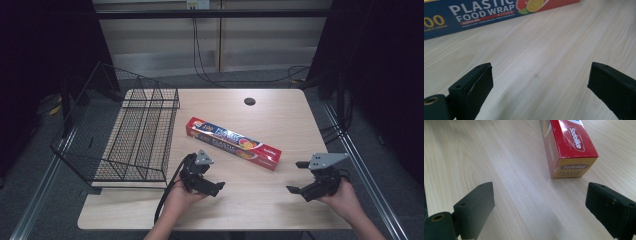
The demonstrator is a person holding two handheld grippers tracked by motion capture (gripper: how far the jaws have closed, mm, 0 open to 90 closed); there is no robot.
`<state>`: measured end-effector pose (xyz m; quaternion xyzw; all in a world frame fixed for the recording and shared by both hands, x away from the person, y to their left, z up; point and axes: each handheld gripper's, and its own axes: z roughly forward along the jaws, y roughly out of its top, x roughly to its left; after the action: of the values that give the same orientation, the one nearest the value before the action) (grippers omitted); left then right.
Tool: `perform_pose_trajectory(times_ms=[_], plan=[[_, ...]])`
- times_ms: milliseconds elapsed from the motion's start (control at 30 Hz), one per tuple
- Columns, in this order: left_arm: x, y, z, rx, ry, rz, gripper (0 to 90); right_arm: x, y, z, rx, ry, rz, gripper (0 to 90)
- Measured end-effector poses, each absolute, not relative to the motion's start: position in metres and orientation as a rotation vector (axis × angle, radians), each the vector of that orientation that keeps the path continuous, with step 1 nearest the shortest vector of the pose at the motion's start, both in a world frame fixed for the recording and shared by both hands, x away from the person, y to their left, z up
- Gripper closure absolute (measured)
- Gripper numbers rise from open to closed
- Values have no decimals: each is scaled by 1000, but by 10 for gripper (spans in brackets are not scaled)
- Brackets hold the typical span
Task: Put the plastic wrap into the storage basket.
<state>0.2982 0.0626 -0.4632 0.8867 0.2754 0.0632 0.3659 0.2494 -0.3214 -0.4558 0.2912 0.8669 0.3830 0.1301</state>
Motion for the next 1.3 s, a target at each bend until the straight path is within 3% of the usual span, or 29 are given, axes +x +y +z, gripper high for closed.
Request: perform_pose_trajectory(times_ms=[667,1300], plan=[[323,52,-433,2290,657,84,39,248,-325,-458,816,2545,1098,83],[354,27,-415,2408,556,112,49,241,-329,-460,821,2550,1081,86]])
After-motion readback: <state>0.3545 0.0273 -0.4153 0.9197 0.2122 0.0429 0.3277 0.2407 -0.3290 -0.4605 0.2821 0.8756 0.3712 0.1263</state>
